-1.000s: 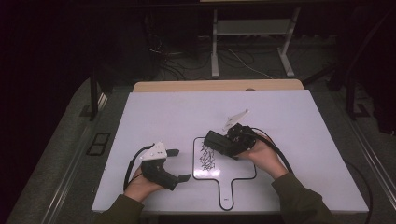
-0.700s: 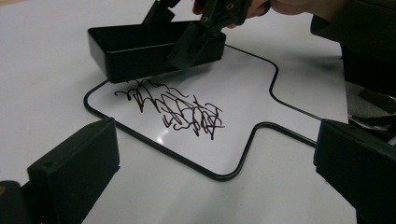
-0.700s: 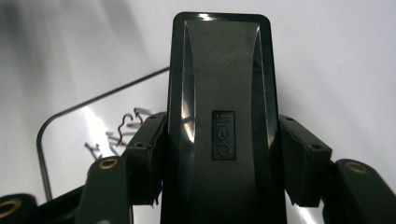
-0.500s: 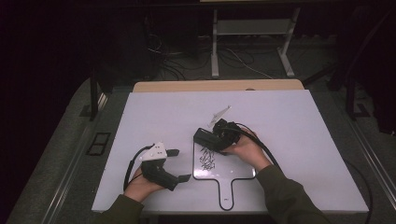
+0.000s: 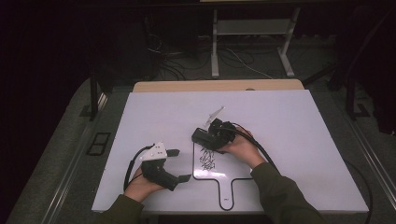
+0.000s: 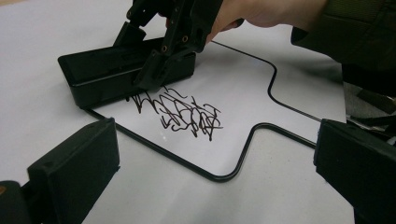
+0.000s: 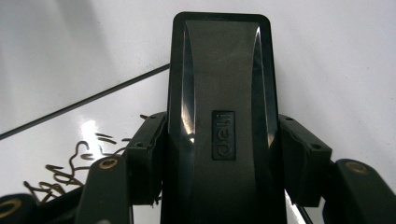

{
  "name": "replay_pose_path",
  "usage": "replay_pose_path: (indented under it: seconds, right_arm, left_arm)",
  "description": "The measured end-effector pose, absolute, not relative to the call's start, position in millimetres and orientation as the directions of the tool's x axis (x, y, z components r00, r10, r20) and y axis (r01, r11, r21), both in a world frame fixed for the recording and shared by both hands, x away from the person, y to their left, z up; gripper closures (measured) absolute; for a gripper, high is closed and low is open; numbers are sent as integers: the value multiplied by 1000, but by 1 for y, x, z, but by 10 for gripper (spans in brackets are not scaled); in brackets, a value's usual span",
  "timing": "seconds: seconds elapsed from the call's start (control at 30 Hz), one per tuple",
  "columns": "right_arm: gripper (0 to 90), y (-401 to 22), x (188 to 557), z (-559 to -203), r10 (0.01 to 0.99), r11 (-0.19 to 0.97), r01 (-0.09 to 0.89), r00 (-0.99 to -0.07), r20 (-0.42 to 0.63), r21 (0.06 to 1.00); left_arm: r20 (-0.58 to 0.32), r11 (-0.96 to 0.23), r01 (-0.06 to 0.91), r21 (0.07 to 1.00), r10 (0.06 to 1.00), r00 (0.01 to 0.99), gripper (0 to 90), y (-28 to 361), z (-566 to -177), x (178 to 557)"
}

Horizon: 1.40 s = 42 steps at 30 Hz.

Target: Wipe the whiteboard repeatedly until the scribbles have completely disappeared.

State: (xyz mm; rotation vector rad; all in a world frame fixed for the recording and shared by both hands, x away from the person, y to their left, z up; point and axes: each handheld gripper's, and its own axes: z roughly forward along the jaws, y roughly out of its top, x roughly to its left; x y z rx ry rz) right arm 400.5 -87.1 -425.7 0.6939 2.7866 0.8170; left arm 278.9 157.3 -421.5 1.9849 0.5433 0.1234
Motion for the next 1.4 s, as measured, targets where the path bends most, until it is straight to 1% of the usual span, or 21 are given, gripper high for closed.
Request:
replay_pose_path:
  seconds: [0.17, 0.37, 0.43, 0.53, 0.6, 0.63, 0.7, 0.73, 0.77, 1.4]
  right_arm:
    - [386, -86, 402, -429, 480, 736, 403, -877, 0, 544]
    - [386, -86, 401, -429, 476, 740, 397, -880, -7, 543]
    - [386, -86, 401, -429, 468, 749, 382, -883, -24, 541]
    - [386, -85, 398, -429, 465, 746, 387, -885, -9, 542]
    - [386, -85, 397, -429, 455, 758, 371, -890, -26, 536]
    - [386, -84, 395, -429, 458, 753, 378, -889, -15, 538]
    - [386, -84, 393, -429, 446, 764, 364, -895, -27, 533]
    - [386, -84, 391, -428, 448, 757, 373, -894, -11, 537]
    - [386, -84, 391, -429, 440, 765, 359, -898, -26, 535]
    - [386, -83, 353, -427, 361, 802, 288, -932, -41, 524]
  left_arm:
    - [-148, -368, 321, 873, 426, 892, 0, 157, -422, 279]
    - [-148, -370, 321, 872, 426, 893, 0, 157, -422, 279]
    - [-149, -369, 321, 872, 426, 893, 0, 157, -422, 279]
    - [-149, -369, 321, 872, 426, 893, 0, 157, -422, 279]
    - [-149, -368, 321, 872, 426, 892, 0, 157, -422, 279]
    - [-149, -368, 321, 873, 426, 893, 0, 157, -421, 279]
    - [-149, -367, 321, 873, 426, 892, 0, 157, -421, 279]
    - [-149, -367, 321, 873, 426, 892, 0, 157, -422, 279]
    - [-149, -367, 321, 873, 426, 892, 0, 157, -421, 279]
    - [-149, -367, 322, 872, 428, 892, 0, 157, -421, 278]
